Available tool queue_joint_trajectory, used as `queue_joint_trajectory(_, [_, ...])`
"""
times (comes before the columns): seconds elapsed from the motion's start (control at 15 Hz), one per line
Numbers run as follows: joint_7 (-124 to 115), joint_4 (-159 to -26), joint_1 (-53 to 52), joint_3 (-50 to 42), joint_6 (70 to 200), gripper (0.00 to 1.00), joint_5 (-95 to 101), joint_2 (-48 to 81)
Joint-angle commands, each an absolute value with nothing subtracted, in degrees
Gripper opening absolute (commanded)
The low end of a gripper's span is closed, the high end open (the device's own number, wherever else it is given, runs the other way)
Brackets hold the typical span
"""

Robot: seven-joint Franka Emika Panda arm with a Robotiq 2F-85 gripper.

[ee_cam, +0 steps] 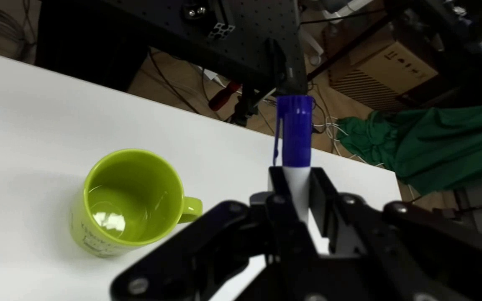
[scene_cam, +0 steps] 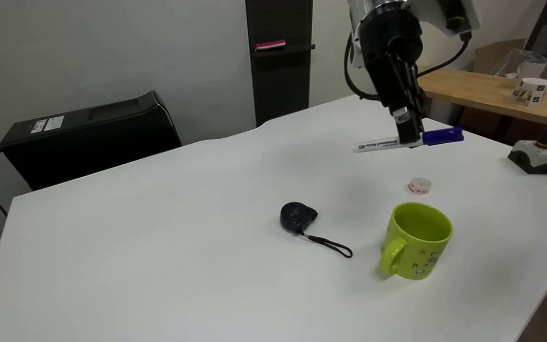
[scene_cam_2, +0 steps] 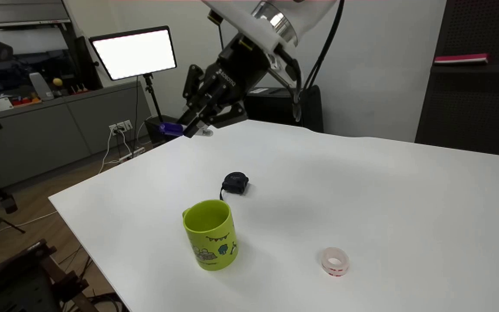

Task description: Place the blue marker in the yellow mug

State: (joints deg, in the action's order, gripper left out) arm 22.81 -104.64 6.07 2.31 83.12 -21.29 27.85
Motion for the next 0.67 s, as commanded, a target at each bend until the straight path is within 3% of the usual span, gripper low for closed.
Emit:
queue_joint_trajectory(0.0, [19.2,-103.2,7.6,1.9,77.9,0.05,-25.7,28.2])
queue_joint_trajectory(0.6, [18.5,-109.2,9.1,-1.1,75.2,0.05,-31.4,25.6])
